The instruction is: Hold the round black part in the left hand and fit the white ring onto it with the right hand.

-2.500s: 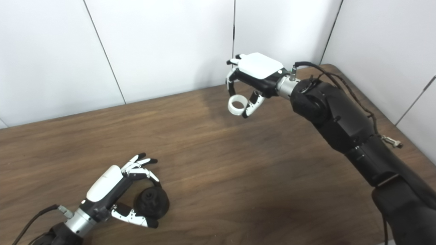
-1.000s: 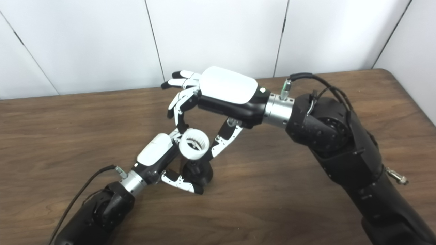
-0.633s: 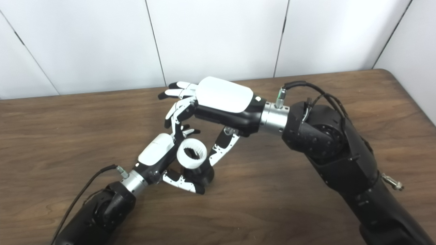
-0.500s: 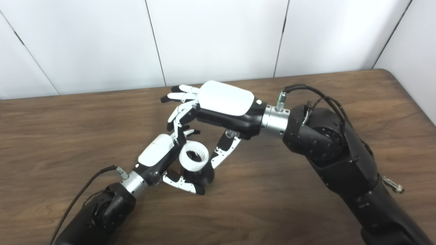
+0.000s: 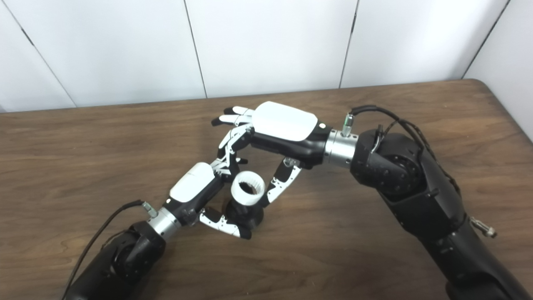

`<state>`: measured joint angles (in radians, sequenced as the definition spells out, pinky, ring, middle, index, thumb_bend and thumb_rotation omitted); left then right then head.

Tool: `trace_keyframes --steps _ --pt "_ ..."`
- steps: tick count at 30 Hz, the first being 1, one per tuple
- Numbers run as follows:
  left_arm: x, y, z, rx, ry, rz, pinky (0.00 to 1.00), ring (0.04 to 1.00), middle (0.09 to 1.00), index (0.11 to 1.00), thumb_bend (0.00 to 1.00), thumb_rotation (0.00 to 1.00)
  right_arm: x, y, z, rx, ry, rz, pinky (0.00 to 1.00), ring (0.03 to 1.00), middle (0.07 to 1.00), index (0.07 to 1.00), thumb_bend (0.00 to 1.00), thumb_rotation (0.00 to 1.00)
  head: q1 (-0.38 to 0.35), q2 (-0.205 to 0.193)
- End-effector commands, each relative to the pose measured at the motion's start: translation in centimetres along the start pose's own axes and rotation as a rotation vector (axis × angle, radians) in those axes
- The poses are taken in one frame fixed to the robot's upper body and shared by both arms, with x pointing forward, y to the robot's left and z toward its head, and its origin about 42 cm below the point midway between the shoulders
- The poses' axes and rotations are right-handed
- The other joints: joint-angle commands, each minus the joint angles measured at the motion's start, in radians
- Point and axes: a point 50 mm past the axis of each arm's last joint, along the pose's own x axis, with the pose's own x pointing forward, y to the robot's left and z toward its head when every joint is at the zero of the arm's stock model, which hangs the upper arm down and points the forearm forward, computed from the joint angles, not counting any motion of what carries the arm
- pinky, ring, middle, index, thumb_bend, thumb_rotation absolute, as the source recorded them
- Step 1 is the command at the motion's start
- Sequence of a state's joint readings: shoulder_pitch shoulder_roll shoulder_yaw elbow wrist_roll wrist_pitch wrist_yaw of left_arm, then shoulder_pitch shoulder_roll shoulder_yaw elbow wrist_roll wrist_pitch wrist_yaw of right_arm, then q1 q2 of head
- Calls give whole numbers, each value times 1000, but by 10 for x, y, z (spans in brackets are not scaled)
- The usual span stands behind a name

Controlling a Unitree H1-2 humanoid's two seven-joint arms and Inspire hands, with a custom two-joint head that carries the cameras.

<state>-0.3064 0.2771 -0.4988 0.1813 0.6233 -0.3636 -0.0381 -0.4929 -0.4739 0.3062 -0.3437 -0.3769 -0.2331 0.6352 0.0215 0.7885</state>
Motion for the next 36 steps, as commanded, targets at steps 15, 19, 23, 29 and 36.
trace_keyframes --steps 15,19,23,29,36 --pt "2 -6 11 31 -34 -70 1000 910 718 481 523 65 5 2 2 -13 -34 -19 1000 957 731 479 524 138 9 7" --pt "4 -5 14 33 -41 -69 1000 908 716 481 523 66 7 4 0 -8 -40 -20 1000 955 730 479 524 137 7 10" --pt "5 -5 17 30 -45 -67 1000 905 715 481 523 67 7 4 -2 -12 -32 -2 1000 961 735 479 524 137 10 11" --pt "7 -6 20 18 -51 -63 1000 906 713 481 523 66 7 7 -4 -9 -31 10 1000 964 734 479 524 136 15 10" --pt "7 -4 24 10 -59 -59 1000 908 724 481 523 63 10 11 -9 -16 -35 11 1000 964 737 479 524 136 18 12"
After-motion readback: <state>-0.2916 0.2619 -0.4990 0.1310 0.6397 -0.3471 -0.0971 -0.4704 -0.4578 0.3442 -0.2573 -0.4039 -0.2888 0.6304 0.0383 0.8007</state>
